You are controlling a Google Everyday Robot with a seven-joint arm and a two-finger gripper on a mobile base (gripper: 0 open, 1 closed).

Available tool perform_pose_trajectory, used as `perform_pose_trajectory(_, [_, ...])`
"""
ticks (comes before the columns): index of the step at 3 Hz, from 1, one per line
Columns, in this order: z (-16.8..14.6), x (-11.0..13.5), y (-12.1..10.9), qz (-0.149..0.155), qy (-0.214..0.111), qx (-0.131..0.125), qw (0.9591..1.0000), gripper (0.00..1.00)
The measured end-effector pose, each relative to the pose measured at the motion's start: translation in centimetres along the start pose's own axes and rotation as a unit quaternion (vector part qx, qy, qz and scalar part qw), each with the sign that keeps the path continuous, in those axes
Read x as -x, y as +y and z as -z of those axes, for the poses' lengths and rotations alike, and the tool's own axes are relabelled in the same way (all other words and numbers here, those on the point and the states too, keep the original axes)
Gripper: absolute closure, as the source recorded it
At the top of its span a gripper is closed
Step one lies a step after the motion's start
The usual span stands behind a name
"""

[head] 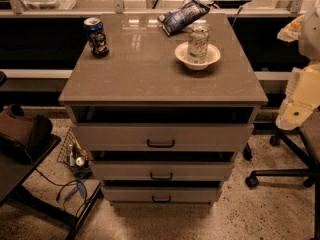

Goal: Pick 7up can from paper bowl and place on counter

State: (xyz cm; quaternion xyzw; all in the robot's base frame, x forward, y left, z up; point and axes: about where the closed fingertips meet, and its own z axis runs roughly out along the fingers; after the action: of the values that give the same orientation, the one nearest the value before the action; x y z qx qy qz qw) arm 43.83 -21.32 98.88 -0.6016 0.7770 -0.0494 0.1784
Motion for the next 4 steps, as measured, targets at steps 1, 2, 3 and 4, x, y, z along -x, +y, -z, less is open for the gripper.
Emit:
perform_pose_trajectory(1, [0.0, 0.0, 0.0, 0.0, 0.0, 0.0, 1.0, 0.0])
perform_pose_trajectory(2, [-0.8, 0.0, -1.1, -0.026, -0.021, -0.011, 0.9994, 0.0])
perform_pose_trajectory(3, [-2.5, -0.6, -3.9, -0.067, -0.077, -0.03, 0.9943, 0.0])
perform_pose_trajectory(4, [-4.3, -0.6, -8.4, -0.102, -0.165, -0.066, 0.9788, 0.0])
